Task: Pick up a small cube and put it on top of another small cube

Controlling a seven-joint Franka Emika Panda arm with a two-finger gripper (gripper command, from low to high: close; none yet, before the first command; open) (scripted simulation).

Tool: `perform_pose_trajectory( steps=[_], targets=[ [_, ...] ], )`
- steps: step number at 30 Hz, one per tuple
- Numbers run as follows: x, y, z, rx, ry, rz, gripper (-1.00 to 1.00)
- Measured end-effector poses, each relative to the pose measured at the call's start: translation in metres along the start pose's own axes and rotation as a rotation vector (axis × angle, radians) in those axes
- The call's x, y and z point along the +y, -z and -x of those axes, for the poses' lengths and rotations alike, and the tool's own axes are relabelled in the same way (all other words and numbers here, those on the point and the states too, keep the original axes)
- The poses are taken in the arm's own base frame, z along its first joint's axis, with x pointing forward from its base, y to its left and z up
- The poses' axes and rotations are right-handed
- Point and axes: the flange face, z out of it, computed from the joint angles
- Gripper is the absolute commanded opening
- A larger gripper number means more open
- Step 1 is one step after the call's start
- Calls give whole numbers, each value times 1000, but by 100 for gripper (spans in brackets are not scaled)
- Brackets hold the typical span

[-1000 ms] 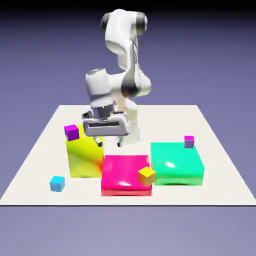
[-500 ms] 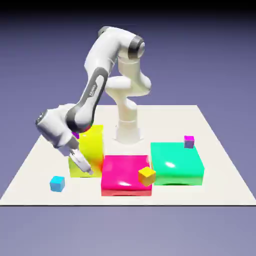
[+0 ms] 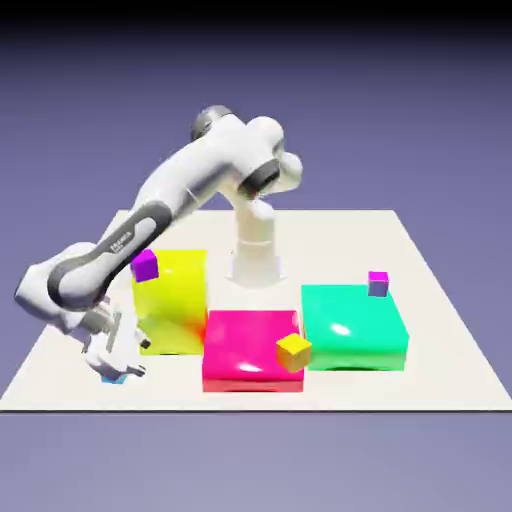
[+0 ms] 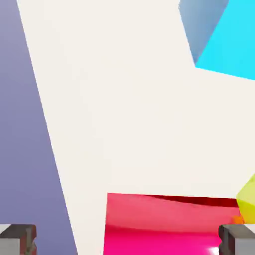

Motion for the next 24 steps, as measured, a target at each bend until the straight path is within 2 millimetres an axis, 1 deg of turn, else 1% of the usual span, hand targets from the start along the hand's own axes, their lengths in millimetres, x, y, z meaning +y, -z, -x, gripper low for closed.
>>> perform_pose_trajectory(
  steps=[1, 4, 5, 6, 7, 8, 10, 11, 12, 13, 14, 15, 20, 24],
  targets=[
    [-1, 10, -14, -14, -22, -18, 0],
    [9, 63, -86, -67, -115, -149, 0],
    [13, 73, -101, -75, -133, -177, 0],
    [13, 73, -101, -75, -133, -177, 0],
    [1, 41, -104, -76, -131, -176, 0],
    [-7, 11, -108, -75, -133, -177, -100],
    [-7, 11, -108, -76, -133, -177, -100],
    [2, 44, -104, -77, -131, -177, -100],
    [12, 71, -98, -77, -127, -175, -100],
    [6, 56, -73, -82, -78, -151, -100],
    [5, 48, -55, -85, -42, -126, -100],
    [7, 43, -40, -86, -14, -103, -100],
    [40, 60, -7, -70, 50, -9, -100],
    [70, 77, 21, -33, 115, 55, -100]
  ],
)
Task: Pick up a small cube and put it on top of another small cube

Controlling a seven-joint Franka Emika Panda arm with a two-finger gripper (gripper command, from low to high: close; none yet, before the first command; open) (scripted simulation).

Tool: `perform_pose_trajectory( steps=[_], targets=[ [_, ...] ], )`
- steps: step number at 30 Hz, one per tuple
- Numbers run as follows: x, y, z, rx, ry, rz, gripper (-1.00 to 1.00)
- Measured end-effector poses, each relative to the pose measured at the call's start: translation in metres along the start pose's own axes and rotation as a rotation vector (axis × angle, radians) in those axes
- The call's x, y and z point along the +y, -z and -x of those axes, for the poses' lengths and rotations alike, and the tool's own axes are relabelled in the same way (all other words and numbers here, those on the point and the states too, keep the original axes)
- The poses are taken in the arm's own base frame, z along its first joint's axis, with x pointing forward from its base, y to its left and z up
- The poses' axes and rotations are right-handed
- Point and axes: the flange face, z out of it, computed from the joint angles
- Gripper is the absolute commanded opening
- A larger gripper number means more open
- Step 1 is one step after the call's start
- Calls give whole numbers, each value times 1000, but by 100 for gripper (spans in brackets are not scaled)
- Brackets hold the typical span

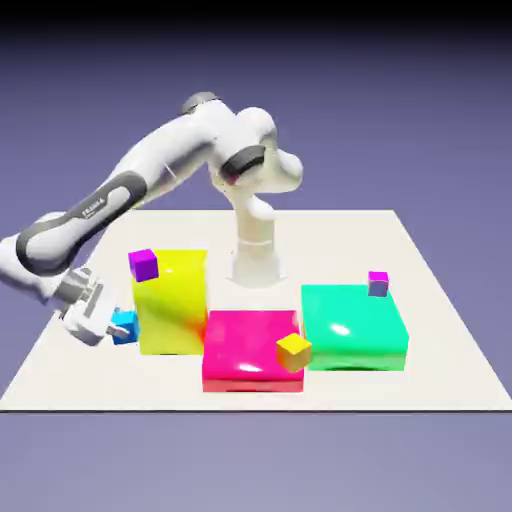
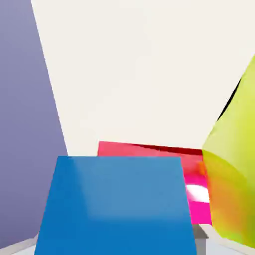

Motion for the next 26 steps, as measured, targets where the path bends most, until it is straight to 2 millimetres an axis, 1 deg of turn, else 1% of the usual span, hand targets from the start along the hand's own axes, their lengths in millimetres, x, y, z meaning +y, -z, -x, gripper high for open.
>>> perform_pose_trajectory(
  steps=[7, 13, 14, 15, 16, 17, 23, 24, 26],
  targets=[
    [59, 33, 54, 116, 125, 85, -100],
    [120, 66, 96, 270, 230, 116, -100],
    [133, 75, 95, 294, 227, 115, -100],
    [142, 89, 72, 288, 174, 108, -100],
    [144, 94, 59, 279, 145, 105, -100],
    [144, 94, 59, 279, 145, 105, -100],
    [138, 37, 34, 278, 145, 104, -100],
    [138, 35, 33, 278, 145, 104, 100],
    [138, 35, 33, 280, 145, 105, 100]
  ],
)
